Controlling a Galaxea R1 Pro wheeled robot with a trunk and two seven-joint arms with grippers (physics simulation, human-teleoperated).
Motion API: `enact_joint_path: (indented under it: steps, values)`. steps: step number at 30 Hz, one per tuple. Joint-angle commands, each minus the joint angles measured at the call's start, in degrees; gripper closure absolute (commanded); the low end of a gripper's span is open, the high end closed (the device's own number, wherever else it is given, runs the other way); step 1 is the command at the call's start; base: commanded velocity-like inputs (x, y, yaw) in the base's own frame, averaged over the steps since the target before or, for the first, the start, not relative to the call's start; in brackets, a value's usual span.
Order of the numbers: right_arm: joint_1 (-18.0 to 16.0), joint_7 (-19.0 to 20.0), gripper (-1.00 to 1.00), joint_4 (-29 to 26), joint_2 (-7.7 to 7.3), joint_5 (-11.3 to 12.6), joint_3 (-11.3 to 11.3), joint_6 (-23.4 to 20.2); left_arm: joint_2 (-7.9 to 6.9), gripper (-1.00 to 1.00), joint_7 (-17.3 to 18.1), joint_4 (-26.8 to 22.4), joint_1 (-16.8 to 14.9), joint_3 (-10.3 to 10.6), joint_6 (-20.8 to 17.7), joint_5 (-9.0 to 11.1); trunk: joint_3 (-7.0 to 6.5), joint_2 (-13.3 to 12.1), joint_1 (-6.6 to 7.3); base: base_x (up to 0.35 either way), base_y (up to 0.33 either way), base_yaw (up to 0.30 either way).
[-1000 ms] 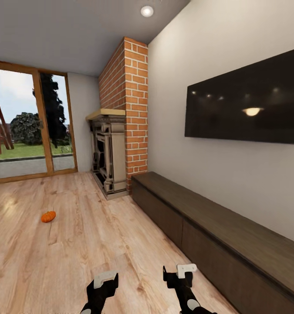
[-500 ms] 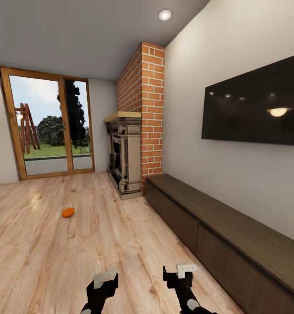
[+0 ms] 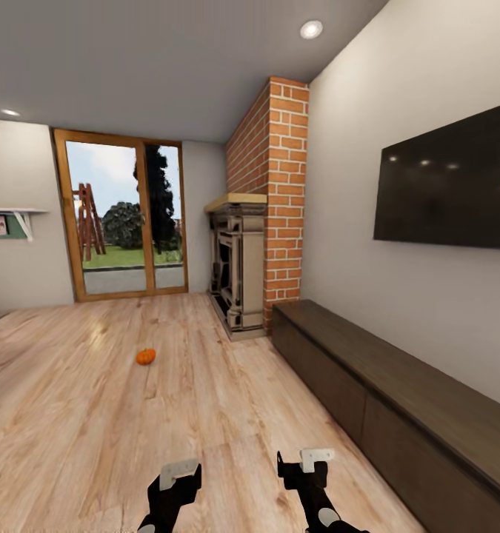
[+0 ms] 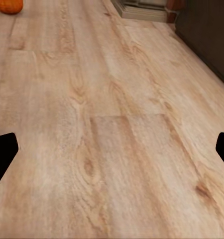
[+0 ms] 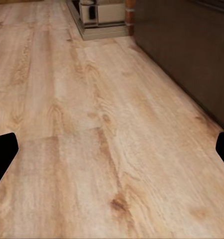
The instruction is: Place each of the two pumpkins and all three candles from the living room inside a cabinet in the living room (use any cabinet), then make sure every cabinet is closed, and position the cauldron so it is next to a table in the living room.
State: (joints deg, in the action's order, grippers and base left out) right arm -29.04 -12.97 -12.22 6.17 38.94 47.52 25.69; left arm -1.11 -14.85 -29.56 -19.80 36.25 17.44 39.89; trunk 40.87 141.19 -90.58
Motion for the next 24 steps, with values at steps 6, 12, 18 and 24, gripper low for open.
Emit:
enact_joint_path:
  steps: [6, 12, 18, 24]
  values:
    - [-0.05, -0.39, -1.0, 0.0, -0.02, 0.26, 0.53, 0.15, -0.09, -1.0, -0.44, -0.14, -0.06, 0.49, 0.23, 0.35, -0.26, 0.03, 0.01, 0.0, 0.0, 0.244]
    - [-0.05, -0.39, -1.0, 0.0, -0.02, 0.26, 0.54, 0.15, -0.11, -1.0, -0.44, -0.1, -0.08, 0.47, 0.23, 0.36, -0.58, 0.03, 0.01, 0.0, 0.0, 0.244]
    - [-0.05, -0.39, -1.0, 0.0, -0.02, 0.26, 0.55, 0.15, -0.12, -1.0, -0.44, -0.07, -0.08, 0.48, 0.23, 0.36, -0.91, 0.03, 0.01, 0.0, 0.0, 0.244]
    - [-0.05, -0.35, -1.0, 0.0, -0.02, 0.26, 0.55, 0.15, -0.12, -1.0, -0.44, -0.02, -0.08, 0.44, 0.23, 0.37, -1.24, 0.03, 0.01, 0.03, 0.0, 0.244]
